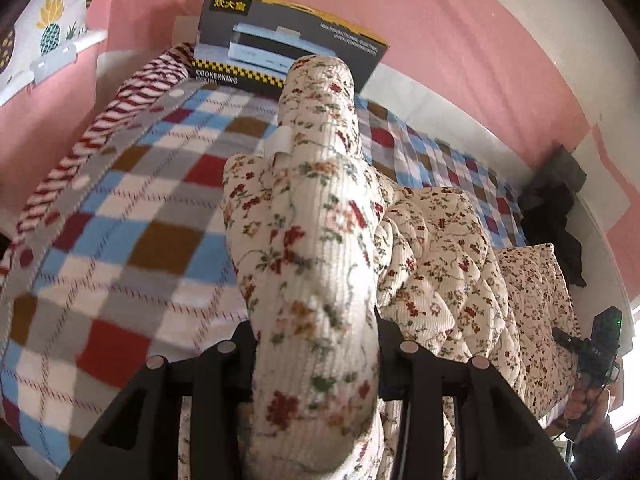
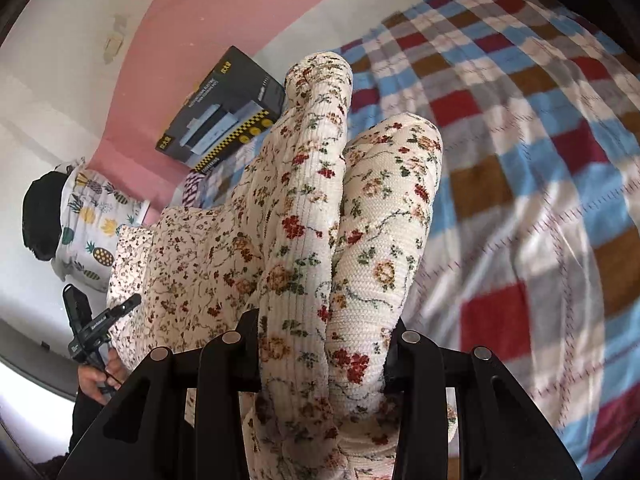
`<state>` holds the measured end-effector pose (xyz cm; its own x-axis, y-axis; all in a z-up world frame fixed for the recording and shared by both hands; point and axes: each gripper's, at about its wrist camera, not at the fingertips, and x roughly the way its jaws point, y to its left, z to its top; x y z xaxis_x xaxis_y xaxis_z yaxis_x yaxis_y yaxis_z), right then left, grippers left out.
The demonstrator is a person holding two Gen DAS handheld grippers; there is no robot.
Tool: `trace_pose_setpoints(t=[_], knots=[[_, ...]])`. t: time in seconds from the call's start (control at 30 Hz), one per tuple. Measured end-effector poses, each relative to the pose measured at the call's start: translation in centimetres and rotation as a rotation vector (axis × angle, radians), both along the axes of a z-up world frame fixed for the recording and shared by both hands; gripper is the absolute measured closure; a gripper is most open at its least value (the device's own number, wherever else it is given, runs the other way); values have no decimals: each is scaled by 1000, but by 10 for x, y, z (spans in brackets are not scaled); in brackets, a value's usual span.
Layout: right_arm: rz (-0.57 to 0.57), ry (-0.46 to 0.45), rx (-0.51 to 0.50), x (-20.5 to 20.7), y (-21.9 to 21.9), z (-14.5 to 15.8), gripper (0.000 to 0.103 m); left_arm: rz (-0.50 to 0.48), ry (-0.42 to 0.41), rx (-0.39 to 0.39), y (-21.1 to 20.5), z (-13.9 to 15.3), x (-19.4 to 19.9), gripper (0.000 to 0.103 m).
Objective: Fold large clothes
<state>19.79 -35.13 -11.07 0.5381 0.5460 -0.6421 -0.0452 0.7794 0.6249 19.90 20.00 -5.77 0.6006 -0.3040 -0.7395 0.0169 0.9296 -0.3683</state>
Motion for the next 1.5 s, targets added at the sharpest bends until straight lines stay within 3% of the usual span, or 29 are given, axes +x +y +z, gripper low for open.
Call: trace_pose_setpoints(t=[0.37, 0.6, 0.67, 0.77, 0.83, 0.93, 1.03, 1.13, 1.17, 1.23, 1.33, 1.43, 1.5], knots=[[21, 4, 3, 79, 38, -17, 64, 13, -11, 38, 39, -13, 93, 61], [27, 92, 23, 123, 52, -71, 57, 26, 43, 48, 55, -72, 137, 59], [12, 145, 32, 127, 48, -92, 48, 59, 86, 35, 63, -98, 144, 49], [-1, 178, 102, 124, 35, -111, 34, 114, 94, -70, 81, -120, 143, 31], [3, 167, 85, 119, 31, -107, 32, 121, 100, -101, 88, -123, 141, 27], [3, 136, 7, 112, 27, -84, 32, 130, 82, -84, 93, -109, 133, 27], [-50, 55, -86, 106, 24, -55, 32, 210, 4, -61, 110, -80, 115, 29], [-110, -36, -162, 96, 26, -28, 32, 306, -91, -115, 128, -54, 94, 29], [-107, -52, -187, 95, 32, -23, 33, 299, -110, -117, 125, -49, 90, 30], [-63, -85, -264, 94, 51, -19, 63, 244, -123, -82, 108, -47, 89, 30], [-31, -58, -357, 103, 75, -32, 74, 167, -95, 27, 76, -62, 100, 35], [-37, -15, -425, 113, 75, -57, 82, 186, -32, 128, 63, -95, 119, 36], [-38, 1, -424, 114, 72, -68, 83, 199, -27, 132, 63, -109, 122, 36]])
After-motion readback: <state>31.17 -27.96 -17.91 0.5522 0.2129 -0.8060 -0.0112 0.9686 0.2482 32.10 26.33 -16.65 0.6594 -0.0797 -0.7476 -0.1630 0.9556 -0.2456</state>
